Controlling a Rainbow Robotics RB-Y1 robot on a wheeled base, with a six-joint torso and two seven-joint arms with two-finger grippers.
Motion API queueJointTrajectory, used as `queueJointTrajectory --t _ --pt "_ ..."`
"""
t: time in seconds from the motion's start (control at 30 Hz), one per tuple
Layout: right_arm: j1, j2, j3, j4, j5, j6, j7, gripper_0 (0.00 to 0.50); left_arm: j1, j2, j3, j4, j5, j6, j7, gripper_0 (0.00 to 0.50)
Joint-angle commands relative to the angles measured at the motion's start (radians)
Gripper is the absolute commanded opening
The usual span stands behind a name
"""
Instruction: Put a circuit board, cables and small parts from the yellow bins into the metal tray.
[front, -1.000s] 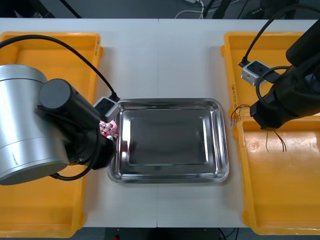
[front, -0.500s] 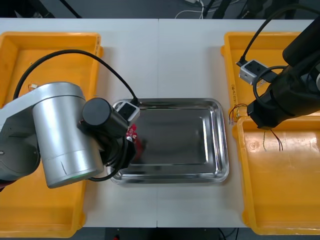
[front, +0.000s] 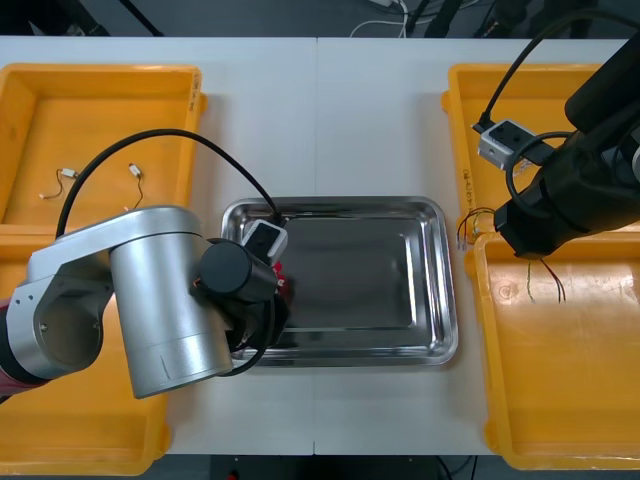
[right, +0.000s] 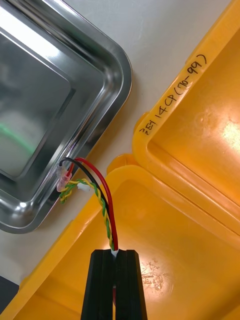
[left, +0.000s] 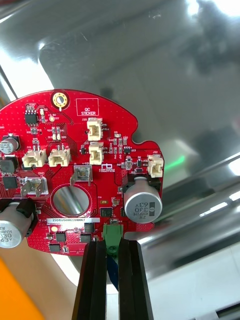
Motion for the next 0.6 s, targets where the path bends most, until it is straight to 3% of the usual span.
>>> queueJointTrajectory --t 0.03,0.6 --pt "-0.036 0.007 0.009 -0.007 -0.002 0.004 -0.007 0.000 -0.038 -0.029 -0.033 0.019 -0.028 -0.034 0.060 0.000" --pt "-0.036 0.007 0.009 -0.007 0.010 0.003 -0.007 0.000 -0.036 -0.043 -0.104 0.065 -0.054 -0.108 0.127 0.000"
